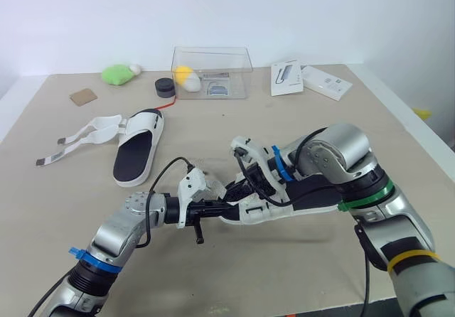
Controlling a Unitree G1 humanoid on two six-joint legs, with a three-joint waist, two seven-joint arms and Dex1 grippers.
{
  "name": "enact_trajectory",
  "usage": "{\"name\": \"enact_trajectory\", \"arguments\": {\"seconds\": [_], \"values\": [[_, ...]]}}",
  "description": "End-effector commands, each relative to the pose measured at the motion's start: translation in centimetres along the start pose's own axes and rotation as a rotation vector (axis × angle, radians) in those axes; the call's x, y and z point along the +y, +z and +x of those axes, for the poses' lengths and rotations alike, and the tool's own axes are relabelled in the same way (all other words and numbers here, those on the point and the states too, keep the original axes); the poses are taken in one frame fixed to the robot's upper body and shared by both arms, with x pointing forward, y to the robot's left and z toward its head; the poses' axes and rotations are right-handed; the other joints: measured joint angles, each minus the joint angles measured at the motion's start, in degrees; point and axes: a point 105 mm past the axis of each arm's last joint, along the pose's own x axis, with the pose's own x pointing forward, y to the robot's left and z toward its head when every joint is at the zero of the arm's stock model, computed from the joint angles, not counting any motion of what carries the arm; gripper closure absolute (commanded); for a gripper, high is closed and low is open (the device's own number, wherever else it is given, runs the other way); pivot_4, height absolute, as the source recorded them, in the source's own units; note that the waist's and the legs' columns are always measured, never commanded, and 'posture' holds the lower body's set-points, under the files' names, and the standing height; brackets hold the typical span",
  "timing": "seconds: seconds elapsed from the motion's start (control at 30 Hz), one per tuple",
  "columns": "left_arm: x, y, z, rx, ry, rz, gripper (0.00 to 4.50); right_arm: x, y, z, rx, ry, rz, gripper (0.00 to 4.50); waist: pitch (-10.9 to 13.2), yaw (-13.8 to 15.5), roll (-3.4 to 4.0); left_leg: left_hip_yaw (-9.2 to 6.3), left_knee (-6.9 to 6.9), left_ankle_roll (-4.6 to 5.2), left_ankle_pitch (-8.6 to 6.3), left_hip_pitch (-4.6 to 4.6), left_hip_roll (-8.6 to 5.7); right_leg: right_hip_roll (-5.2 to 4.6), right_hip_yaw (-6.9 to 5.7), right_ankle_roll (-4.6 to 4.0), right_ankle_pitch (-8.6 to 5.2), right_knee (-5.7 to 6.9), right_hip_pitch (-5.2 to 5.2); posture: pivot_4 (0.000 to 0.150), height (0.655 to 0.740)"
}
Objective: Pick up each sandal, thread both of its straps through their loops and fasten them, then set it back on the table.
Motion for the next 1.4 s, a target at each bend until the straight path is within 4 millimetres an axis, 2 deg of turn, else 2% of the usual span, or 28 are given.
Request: {"name": "enact_trajectory", "arguments": {"seconds": [0.03,0.27,0.4,0.5,0.6,0.73,0.8,0.87,1.2,1.3,1.4], "values": [[0.2,-0.7,-0.2,0.021,0.025,-0.007,4.5,-0.9,1.1,-1.7,-0.123,-0.045,-0.017,4.44,0.0,0.0,-0.01,0.0,0.01,0.01,0.01,0.0,0.0,0.0,0.0,0.0,0.01,0.0,0.0,0.15,0.74],[0.1,-0.8,-0.2,0.022,0.024,-0.008,4.5,-2.9,0.2,-3.6,-0.369,-0.083,-0.119,4.44,-0.04,0.04,-0.05,0.06,0.05,0.02,0.01,0.0,-0.11,-0.06,0.05,0.1,0.06,-0.04,0.04,0.15,0.74],[0.2,-0.8,-0.2,0.026,0.02,-0.008,4.5,-1.6,-0.2,-4.7,-0.598,-0.031,-0.347,4.44,-0.05,0.13,-0.08,0.0,0.03,0.02,0.02,0.01,-0.19,-0.03,0.01,0.1,0.03,-0.06,0.06,0.15,0.74],[0.2,-0.8,-0.3,0.031,0.016,-0.005,4.5,-1.1,-0.8,-4.5,-0.668,-0.02,-0.421,4.44,-0.05,0.11,-0.06,-0.03,-0.03,0.02,0.01,0.01,-0.2,-0.02,-0.02,0.09,-0.04,-0.06,0.05,0.15,0.74],[0.3,-0.8,-0.4,0.035,0.015,-0.003,4.5,0.4,-0.6,-5.0,-0.804,-0.021,-0.641,4.44,-0.04,0.06,-0.06,-0.03,-0.01,0.02,0.01,0.02,-0.19,-0.02,0.0,0.11,-0.02,-0.05,0.05,0.15,0.74],[0.4,-0.8,-0.5,0.039,0.013,-0.001,4.5,1.3,-3.4,-3.3,-0.699,0.002,-1.009,4.44,-0.04,0.06,-0.06,-0.03,-0.01,0.02,0.01,0.04,-0.19,-0.01,-0.03,0.11,-0.02,-0.05,0.08,0.15,0.74],[0.4,-0.8,-0.5,0.04,0.012,0.0,4.5,1.4,-4.9,-2.6,-0.643,0.01,-1.22,4.44,-0.04,0.05,-0.06,0.01,0.0,0.02,0.01,0.05,-0.21,-0.03,0.0,0.11,-0.02,-0.06,0.08,0.15,0.74],[0.4,-0.8,-0.5,0.042,0.012,0.001,4.5,1.2,-6.3,-2.1,-0.592,0.04,-1.36,4.44,-0.03,0.05,-0.05,0.04,-0.01,0.02,0.01,0.13,-0.23,-0.03,0.0,0.11,-0.02,-0.06,0.14,0.15,0.74],[0.4,-0.8,-0.5,0.045,0.009,0.002,4.5,0.1,-8.4,-1.2,-0.463,0.061,-1.918,4.44,0.01,-0.1,-0.06,0.09,-0.12,0.02,0.01,0.92,0.0,-0.03,0.06,-0.36,-0.28,-0.05,0.86,0.15,0.74],[0.3,-0.8,-0.6,0.046,0.01,0.001,4.5,0.0,-8.6,-1.3,-0.441,0.089,-2.008,4.44,0.02,-0.23,-0.05,0.13,-0.12,0.02,0.01,1.04,0.0,-0.09,0.11,-0.35,-0.27,-0.05,0.96,0.15,0.74],[0.3,-0.8,-0.6,0.045,0.011,0.0,4.5,-0.3,-8.5,-1.6,-0.445,0.097,-1.967,3.37,0.02,-0.19,-0.05,0.13,-0.12,0.02,0.01,1.05,0.01,-0.12,0.11,-0.37,-0.29,-0.05,0.97,0.15,0.74]]}}
